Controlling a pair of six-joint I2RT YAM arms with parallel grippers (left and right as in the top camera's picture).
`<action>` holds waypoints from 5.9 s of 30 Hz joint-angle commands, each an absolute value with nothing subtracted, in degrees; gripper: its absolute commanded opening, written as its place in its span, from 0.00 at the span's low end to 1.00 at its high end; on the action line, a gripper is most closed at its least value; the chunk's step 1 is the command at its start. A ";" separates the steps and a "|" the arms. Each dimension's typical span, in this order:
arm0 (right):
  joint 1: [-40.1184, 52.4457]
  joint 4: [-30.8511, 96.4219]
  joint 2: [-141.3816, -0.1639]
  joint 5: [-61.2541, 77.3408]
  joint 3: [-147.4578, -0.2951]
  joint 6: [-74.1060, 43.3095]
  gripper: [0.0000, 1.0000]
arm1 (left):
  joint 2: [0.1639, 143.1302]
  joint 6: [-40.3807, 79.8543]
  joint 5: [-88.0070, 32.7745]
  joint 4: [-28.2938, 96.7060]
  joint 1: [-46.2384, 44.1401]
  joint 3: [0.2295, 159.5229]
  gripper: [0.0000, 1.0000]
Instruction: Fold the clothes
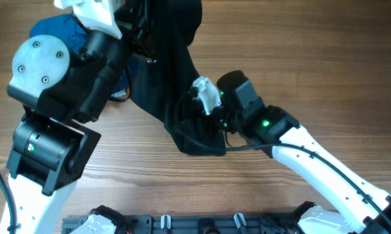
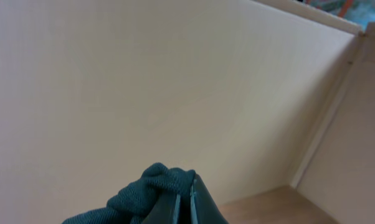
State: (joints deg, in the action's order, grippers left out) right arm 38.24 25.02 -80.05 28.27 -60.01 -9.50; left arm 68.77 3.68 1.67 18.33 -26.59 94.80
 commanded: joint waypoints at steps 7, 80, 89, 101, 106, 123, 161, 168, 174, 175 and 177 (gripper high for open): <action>41.28 22.28 -82.21 1.50 -60.25 -22.63 0.70 | 66.08 1.45 8.25 15.22 -30.98 96.79 0.04; -14.28 59.75 -105.73 -3.73 -97.65 -17.67 0.80 | 106.59 2.22 14.79 35.11 -21.08 101.71 1.00; -17.69 65.54 -105.97 7.27 -83.35 -13.91 0.77 | 105.41 11.66 2.70 64.12 -18.94 97.34 0.98; -17.69 61.41 -105.86 12.12 -68.03 -11.55 0.76 | 106.37 11.64 -6.61 48.53 -17.89 66.48 0.77; -17.72 62.37 -105.86 12.05 -68.03 -11.57 0.76 | 106.61 11.64 -6.59 44.34 -17.87 62.30 0.41; -20.91 55.22 -105.86 19.81 -60.90 -10.55 0.57 | 91.90 12.49 -0.60 67.18 -4.75 70.98 0.04; -29.80 54.26 -105.75 22.59 -62.52 -11.94 0.73 | 98.52 20.29 -27.92 46.81 -24.32 59.59 0.85; -29.82 55.31 -105.73 22.57 -62.52 -10.09 0.71 | 108.03 27.44 -30.89 42.11 -28.29 59.61 0.17; -29.82 55.81 -105.73 22.28 -62.54 -9.28 0.71 | 101.69 23.55 -24.64 56.10 -20.14 62.22 0.04; -29.82 55.92 -105.73 22.31 -62.54 -9.08 0.72 | 99.85 22.85 -22.35 58.30 -18.15 62.76 0.04; -29.80 56.03 -105.73 22.33 -62.54 -8.95 0.73 | 95.94 22.68 -17.80 61.01 -14.44 63.13 0.04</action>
